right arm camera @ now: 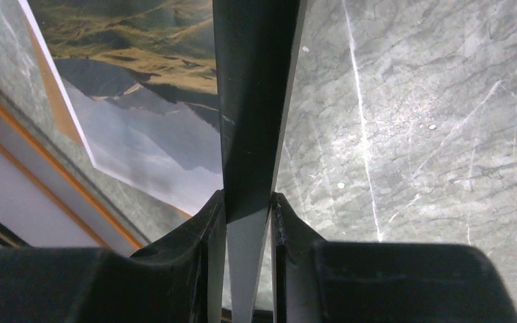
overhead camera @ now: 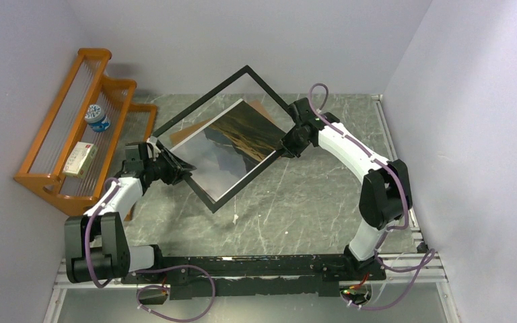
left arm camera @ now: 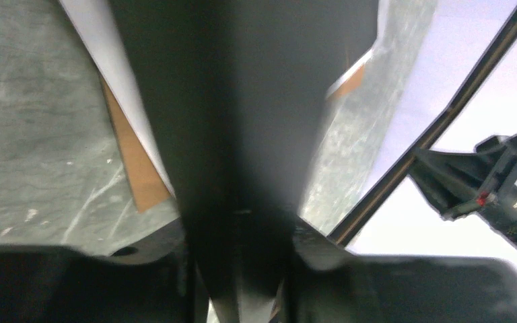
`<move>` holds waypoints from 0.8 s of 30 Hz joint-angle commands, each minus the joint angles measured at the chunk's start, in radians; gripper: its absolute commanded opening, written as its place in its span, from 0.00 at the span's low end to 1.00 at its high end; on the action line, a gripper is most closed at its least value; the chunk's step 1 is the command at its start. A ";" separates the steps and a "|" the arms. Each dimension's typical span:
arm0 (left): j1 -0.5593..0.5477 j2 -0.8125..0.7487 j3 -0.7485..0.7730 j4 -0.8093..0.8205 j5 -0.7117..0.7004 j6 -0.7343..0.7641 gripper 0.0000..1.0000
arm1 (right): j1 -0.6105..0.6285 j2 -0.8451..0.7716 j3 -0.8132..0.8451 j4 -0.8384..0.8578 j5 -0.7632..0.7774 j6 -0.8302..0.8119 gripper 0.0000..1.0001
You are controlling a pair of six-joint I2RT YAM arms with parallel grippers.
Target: Put the photo into the frame
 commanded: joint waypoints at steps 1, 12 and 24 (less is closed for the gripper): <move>0.002 -0.016 0.053 0.092 0.102 -0.051 0.06 | -0.015 -0.093 -0.036 0.141 -0.135 -0.046 0.03; 0.002 -0.088 0.292 -0.115 0.189 -0.099 0.02 | -0.072 -0.233 -0.203 0.366 -0.252 -0.178 0.30; 0.002 -0.109 0.463 -0.046 0.251 -0.213 0.03 | -0.195 -0.364 -0.299 0.579 -0.436 -0.119 0.60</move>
